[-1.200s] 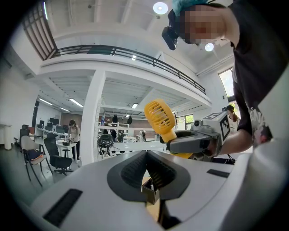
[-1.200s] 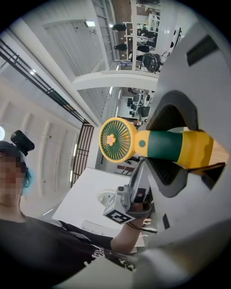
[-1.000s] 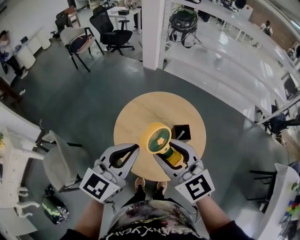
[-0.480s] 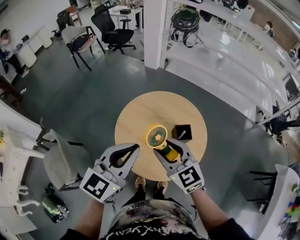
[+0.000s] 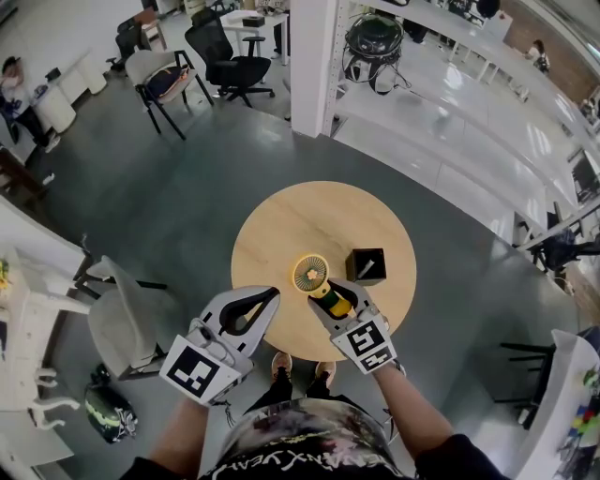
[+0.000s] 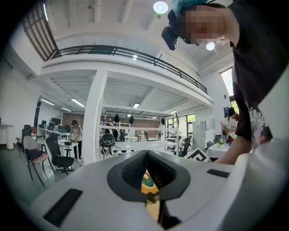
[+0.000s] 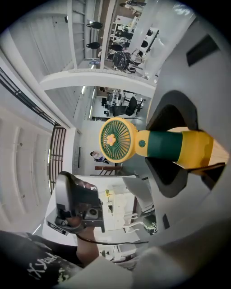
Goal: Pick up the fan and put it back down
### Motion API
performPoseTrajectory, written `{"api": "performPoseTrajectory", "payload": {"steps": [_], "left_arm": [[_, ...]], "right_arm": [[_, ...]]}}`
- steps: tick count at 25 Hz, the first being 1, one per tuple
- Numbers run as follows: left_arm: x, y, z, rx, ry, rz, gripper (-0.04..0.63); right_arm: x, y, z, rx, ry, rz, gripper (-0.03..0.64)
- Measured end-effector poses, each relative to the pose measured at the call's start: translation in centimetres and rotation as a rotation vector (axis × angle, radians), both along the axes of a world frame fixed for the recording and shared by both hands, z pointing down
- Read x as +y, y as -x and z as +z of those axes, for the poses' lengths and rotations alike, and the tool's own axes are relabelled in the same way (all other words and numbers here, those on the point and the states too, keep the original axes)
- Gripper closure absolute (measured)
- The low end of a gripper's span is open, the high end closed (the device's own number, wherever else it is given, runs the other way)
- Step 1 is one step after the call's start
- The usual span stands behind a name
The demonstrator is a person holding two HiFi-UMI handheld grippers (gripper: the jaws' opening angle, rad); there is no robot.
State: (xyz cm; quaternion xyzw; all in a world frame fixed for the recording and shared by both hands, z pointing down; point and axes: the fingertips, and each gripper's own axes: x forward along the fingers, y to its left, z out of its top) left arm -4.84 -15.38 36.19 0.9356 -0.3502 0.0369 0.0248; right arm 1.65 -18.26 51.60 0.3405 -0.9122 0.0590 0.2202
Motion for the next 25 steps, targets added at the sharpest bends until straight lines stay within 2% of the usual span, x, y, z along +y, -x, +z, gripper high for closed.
{"api": "performPoseTrajectory", "payload": {"steps": [25], "left_arm": [[0.3, 0.7, 0.4, -0.008, 0.009, -0.013, 0.578]], "right_arm": [[-0.6, -0.5, 16.8, 0.233, 0.263, -0.014, 0.431]]}}
